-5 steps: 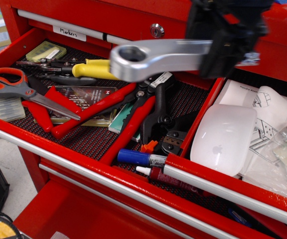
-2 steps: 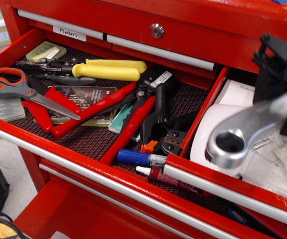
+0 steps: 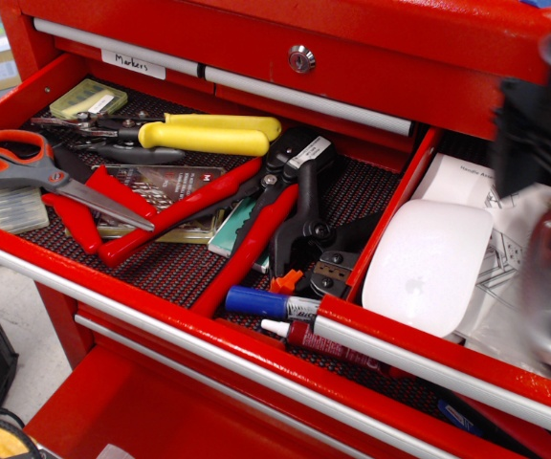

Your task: Pick up box cutter and put into drawer

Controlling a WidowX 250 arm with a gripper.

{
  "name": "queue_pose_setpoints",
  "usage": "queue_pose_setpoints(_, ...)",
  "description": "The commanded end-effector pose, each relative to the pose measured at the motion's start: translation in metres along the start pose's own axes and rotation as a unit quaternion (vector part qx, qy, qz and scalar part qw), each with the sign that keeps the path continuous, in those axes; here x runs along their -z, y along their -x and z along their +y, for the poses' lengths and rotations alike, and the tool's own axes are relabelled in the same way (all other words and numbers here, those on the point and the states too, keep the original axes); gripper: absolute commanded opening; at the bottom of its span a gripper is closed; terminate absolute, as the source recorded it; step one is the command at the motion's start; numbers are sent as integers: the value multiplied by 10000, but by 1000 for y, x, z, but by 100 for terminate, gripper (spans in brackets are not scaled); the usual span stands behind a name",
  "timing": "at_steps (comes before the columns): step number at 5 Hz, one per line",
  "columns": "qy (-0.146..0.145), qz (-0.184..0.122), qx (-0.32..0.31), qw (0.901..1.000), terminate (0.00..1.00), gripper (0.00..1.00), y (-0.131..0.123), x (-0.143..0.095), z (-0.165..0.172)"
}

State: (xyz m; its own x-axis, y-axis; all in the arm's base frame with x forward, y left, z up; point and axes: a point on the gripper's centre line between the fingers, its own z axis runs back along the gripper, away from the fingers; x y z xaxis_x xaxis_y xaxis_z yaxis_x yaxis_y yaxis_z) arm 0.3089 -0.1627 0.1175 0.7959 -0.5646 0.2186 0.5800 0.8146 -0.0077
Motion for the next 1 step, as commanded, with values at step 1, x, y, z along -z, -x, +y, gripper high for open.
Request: queue_pose_setpoints(1,-23,-344,110,9993,100,100,-22,-25,4)
